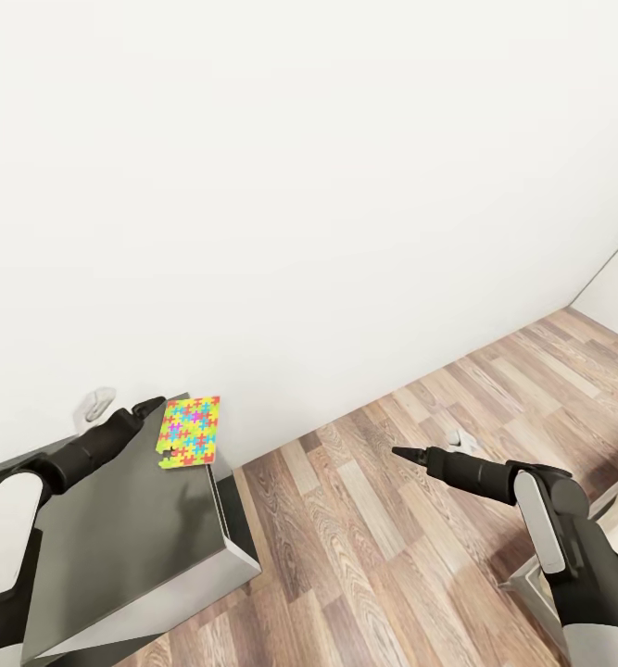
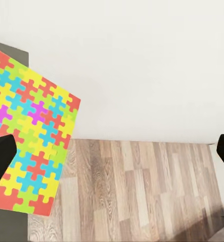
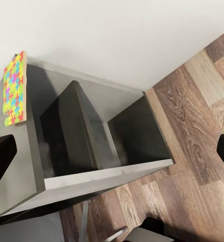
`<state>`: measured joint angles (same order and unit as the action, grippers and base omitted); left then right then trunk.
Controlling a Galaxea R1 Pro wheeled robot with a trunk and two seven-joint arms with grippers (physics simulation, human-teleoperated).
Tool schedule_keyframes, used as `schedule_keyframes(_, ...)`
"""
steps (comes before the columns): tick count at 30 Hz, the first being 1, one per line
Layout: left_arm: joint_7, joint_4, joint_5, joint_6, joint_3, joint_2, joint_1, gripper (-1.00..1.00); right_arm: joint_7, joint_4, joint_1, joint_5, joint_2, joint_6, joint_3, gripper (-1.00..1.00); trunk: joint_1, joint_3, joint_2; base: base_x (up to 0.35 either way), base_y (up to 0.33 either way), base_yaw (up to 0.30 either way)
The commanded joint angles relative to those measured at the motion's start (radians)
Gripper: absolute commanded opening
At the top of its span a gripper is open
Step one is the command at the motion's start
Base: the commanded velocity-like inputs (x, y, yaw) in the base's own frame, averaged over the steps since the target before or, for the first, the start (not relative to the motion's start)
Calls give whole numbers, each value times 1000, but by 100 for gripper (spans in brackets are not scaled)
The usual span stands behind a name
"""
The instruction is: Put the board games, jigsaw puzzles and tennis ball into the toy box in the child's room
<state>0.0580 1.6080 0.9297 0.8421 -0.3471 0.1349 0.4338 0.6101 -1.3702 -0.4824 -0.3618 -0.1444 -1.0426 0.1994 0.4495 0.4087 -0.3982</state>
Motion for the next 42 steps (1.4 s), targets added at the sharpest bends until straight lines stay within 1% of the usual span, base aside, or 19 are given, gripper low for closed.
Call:
schedule_keyframes(1,6,1,8,5,-1,0,1,100,8,0,-1,6,0,-5,1,100,1,2,-2,0,0,0)
schedule_keyframes(3,6,1,8,-9,33,-4,0,100,8,0,-1,6,0,-5,1,100,1,2,-2,0,0,0)
schedule_keyframes(4,6,1,8,-9,33,-4,0,100,8,0,-1,6,0,-5,1,100,1,2,-2,0,0,0)
schedule_keyframes(5,7,1,8,-16,55,-5,-1,100,8,0,-1,6,0,-5,1,100,1,2,-2,0,0,0)
schedule_keyframes(6,7,1,8,-16,55,-5,-1,100,8,0,-1,6,0,-5,1,100,1,2,-2,0,0,0)
schedule_keyframes(8,9,2,8,-32,99,-6,-1,100,8,0,-1,6,0,-5,1,100,1,2,-2,0,0,0)
schedule_keyframes(9,9,2,8,-32,99,-6,-1,100,8,0,-1,6,0,-5,1,100,1,2,-2,0,0,0)
schedule_keyframes(10,10,2,8,-40,119,-7,0,100,8,0,-1,6,0,-5,0,100,1,2,-2,0,0,0)
schedule_keyframes(11,10,2,8,-40,119,-7,0,100,8,0,-1,6,0,-5,0,100,1,2,-2,0,0,0)
schedule_keyframes(13,12,1,8,-52,151,-8,0,100,8,0,-1,6,1,-5,0,100,1,2,-2,0,0,0)
schedule_keyframes(14,12,1,8,-52,151,-8,0,100,8,0,-1,6,1,-5,0,100,1,2,-2,0,0,0)
schedule_keyframes(15,13,1,8,-57,163,-9,0,100,8,0,-1,6,1,-5,0,100,1,2,-2,0,0,0)
schedule_keyframes(18,14,1,8,-65,180,-10,0,100,8,0,-1,6,1,-5,0,100,1,2,-2,0,0,0)
schedule_keyframes(29,23,1,8,-76,214,-15,-1,100,8,-1,0,6,2,-5,-6,100,1,2,-2,0,0,0)
schedule_keyframes(31,30,1,8,-77,230,-20,0,100,8,0,0,6,2,-5,-9,100,1,2,-2,0,0,0)
schedule_keyframes(33,32,1,8,-77,236,-23,1,100,9,0,0,5,2,-5,-10,100,1,2,-2,0,0,0)
schedule_keyframes(39,37,1,10,-73,249,-32,9,100,13,0,0,4,2,-5,-12,100,1,2,-2,0,0,0)
schedule_keyframes(41,38,1,12,-69,253,-42,18,100,14,5,-1,3,2,-5,-14,100,1,2,-2,0,0,0)
schedule_keyframes(42,38,1,12,-69,253,-42,18,100,14,5,-1,3,2,-5,-14,100,1,2,-2,0,0,0)
